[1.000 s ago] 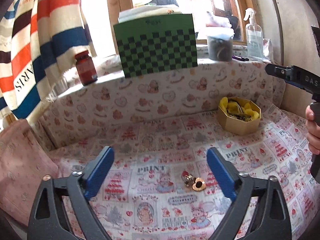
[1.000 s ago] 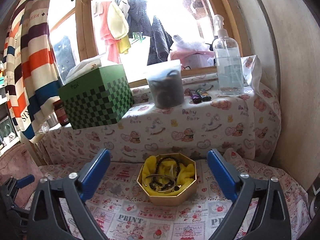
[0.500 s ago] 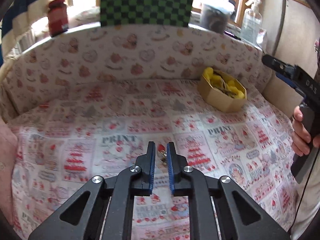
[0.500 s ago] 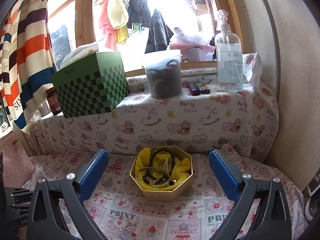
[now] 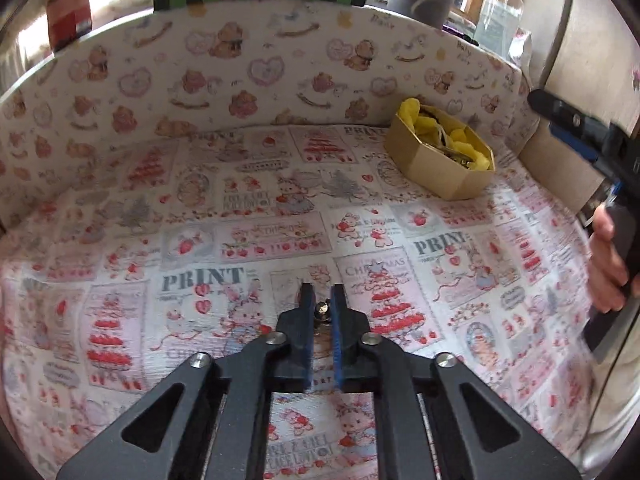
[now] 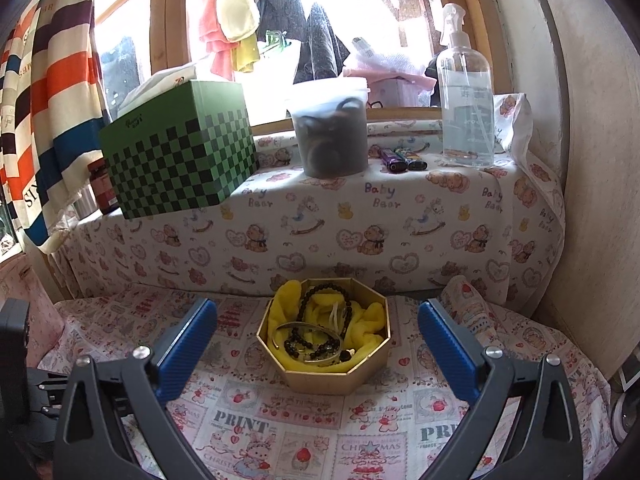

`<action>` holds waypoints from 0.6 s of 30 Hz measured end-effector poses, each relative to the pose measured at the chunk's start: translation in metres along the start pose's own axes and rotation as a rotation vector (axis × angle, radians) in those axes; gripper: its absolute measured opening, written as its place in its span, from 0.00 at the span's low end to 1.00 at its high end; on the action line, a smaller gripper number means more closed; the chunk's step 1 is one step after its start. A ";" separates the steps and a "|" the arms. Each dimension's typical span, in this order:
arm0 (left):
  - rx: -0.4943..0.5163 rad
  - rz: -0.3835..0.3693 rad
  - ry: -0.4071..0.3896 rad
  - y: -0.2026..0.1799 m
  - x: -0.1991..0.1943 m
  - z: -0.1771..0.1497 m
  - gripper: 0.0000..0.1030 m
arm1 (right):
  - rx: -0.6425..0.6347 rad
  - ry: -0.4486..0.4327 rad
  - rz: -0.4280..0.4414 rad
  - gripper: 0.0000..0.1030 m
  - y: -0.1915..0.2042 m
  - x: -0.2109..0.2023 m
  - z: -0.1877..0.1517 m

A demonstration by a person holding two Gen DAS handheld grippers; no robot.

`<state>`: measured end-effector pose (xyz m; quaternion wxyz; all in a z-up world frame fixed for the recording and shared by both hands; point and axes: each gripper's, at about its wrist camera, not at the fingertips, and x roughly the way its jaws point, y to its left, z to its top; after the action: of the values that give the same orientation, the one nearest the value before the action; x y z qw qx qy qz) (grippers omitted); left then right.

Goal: Organize jewelry
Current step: 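Lift the earring with the left tool while the right tool moves to a small gold ring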

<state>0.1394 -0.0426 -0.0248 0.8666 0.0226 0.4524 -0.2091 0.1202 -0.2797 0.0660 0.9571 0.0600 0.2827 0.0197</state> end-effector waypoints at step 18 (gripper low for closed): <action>-0.109 0.280 -0.430 0.040 -0.060 -0.003 0.06 | -0.188 0.215 0.214 0.81 0.072 0.024 -0.037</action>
<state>0.1220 0.0151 0.0154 0.9633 -0.0068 0.2608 -0.0625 0.1198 -0.2031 0.0314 0.9152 -0.0023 0.3724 0.1542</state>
